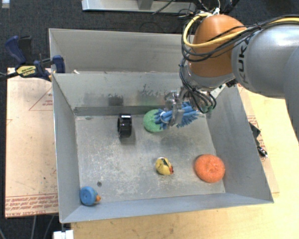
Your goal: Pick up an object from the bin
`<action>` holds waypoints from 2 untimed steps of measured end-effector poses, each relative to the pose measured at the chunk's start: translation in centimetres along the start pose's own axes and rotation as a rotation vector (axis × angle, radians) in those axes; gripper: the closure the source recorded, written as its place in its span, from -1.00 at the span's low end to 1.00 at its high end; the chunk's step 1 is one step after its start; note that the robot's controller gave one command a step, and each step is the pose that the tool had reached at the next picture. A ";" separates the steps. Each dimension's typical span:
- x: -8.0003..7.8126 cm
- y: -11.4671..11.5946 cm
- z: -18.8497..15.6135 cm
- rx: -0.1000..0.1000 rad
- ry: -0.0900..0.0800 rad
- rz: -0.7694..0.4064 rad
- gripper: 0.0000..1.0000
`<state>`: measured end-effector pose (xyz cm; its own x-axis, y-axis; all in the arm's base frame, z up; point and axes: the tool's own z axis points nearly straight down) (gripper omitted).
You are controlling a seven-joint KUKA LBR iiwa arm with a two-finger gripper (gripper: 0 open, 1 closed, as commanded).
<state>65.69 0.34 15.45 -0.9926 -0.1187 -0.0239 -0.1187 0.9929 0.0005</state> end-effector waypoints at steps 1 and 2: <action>0.0 0.0 0.0 0.000 0.000 0.000 1.00; 0.6 -0.2 -14.6 0.000 -0.006 -0.076 1.00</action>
Offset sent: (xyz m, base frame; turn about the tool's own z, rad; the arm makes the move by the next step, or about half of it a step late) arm -0.0104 -0.0033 0.1450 -0.0773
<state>64.78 0.07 30.08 -0.9807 -0.1933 -0.0302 -0.1934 0.9811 -0.0019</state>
